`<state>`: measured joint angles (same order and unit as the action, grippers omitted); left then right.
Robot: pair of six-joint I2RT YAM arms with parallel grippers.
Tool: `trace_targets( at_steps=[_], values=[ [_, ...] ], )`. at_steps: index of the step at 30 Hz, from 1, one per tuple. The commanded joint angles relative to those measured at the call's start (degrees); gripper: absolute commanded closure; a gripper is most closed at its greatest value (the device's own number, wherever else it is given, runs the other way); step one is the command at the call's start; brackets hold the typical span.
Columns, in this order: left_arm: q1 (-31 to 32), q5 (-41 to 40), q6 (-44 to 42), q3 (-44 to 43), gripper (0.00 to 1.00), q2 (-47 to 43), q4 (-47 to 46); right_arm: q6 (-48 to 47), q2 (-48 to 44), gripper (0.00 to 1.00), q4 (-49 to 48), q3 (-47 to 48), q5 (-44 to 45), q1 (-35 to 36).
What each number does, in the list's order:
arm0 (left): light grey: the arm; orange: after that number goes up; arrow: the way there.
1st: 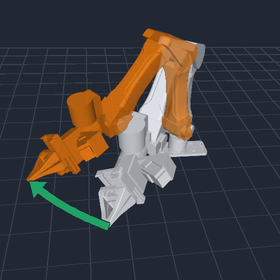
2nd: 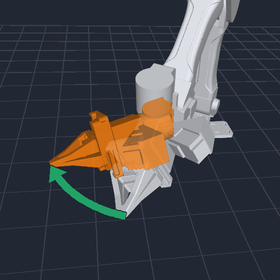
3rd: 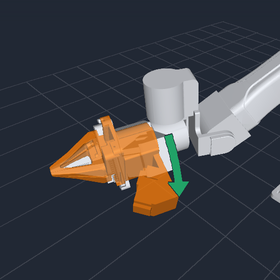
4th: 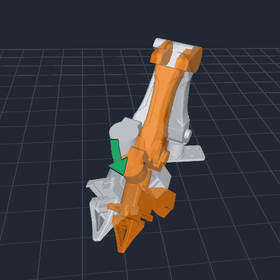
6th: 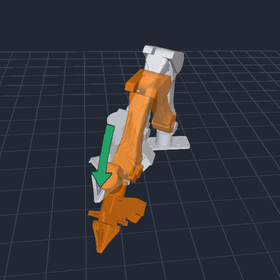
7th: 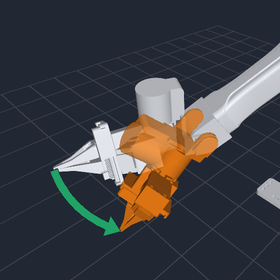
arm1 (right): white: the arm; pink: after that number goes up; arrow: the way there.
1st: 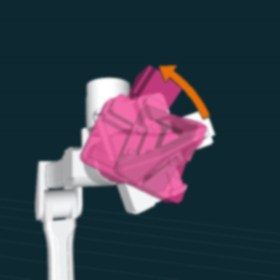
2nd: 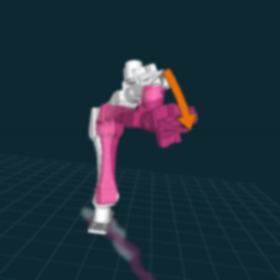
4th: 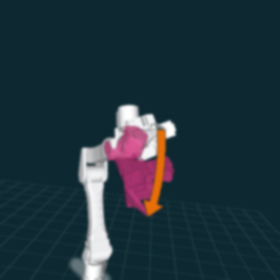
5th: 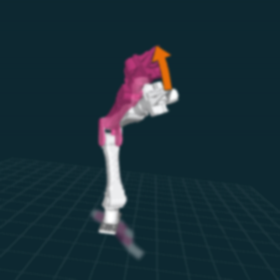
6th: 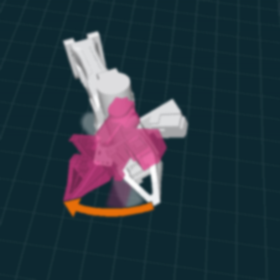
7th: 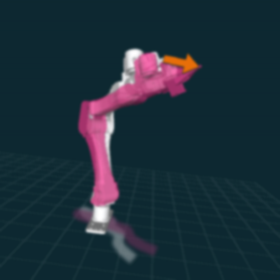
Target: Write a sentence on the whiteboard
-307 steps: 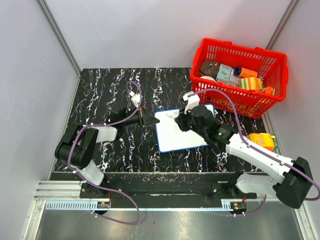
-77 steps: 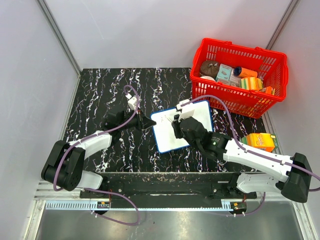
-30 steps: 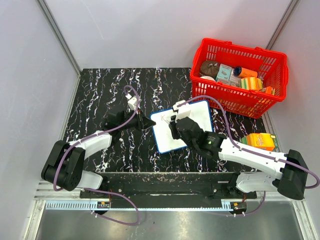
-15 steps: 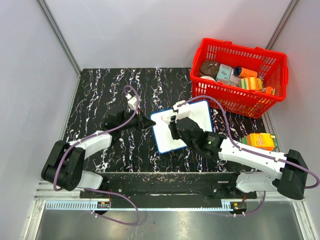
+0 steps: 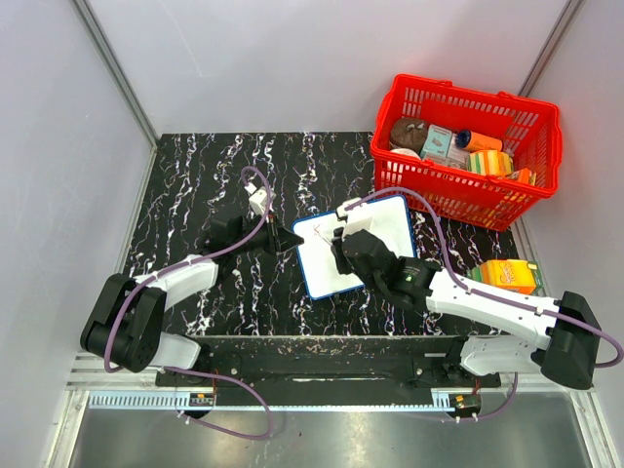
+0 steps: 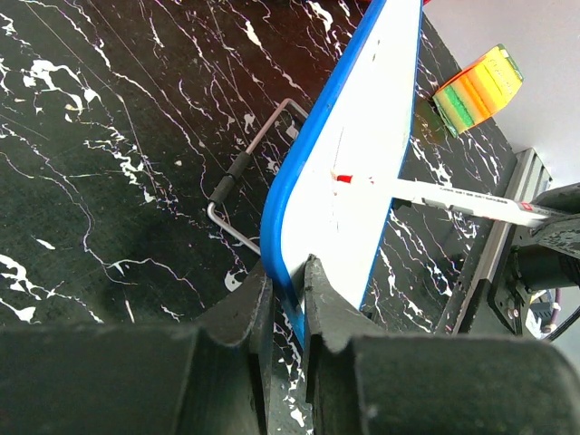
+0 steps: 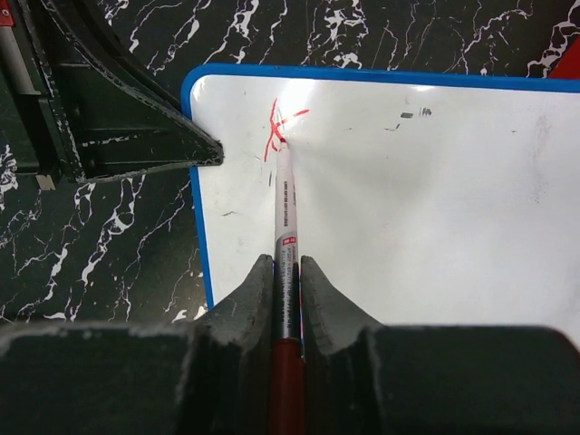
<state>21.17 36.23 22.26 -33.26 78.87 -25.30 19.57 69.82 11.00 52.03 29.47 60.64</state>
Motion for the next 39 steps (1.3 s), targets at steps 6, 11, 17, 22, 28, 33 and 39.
trace_targets(
  at_steps=[6, 11, 17, 22, 28, 33, 39],
  values=[
    [-0.6, -7.9, -8.1, -0.4, 1.00, 0.3, -0.9, 0.1, 0.0, 1.00, 3.8, -0.4, 3.7, 0.2],
    [-0.6, -8.0, -8.1, -0.4, 1.00, 0.4, -0.9, 0.4, -1.2, 1.00, 4.1, -1.2, 3.9, 0.2],
    [-0.6, -8.2, -8.2, -0.4, 1.00, 0.3, -0.7, 0.3, -1.6, 1.00, 4.2, -1.3, 3.5, 0.3],
    [-0.6, -8.2, -8.3, -0.4, 1.00, 0.4, -0.6, 0.4, -5.9, 1.00, 2.2, -1.8, 0.9, 0.2],
    [-0.6, -8.3, -8.4, -0.5, 1.00, 0.3, -0.5, -0.7, -12.0, 1.00, -1.4, -2.3, 0.6, -0.2],
    [-0.6, -8.2, -8.4, -0.4, 1.00, 0.2, -0.5, 0.1, -12.7, 1.00, -2.4, -2.9, -5.0, -4.5],
    [-0.6, -8.3, -8.4, -0.6, 1.00, 0.2, -0.4, -0.6, -14.0, 1.00, -4.1, -3.3, -16.7, -10.8]
  ],
)
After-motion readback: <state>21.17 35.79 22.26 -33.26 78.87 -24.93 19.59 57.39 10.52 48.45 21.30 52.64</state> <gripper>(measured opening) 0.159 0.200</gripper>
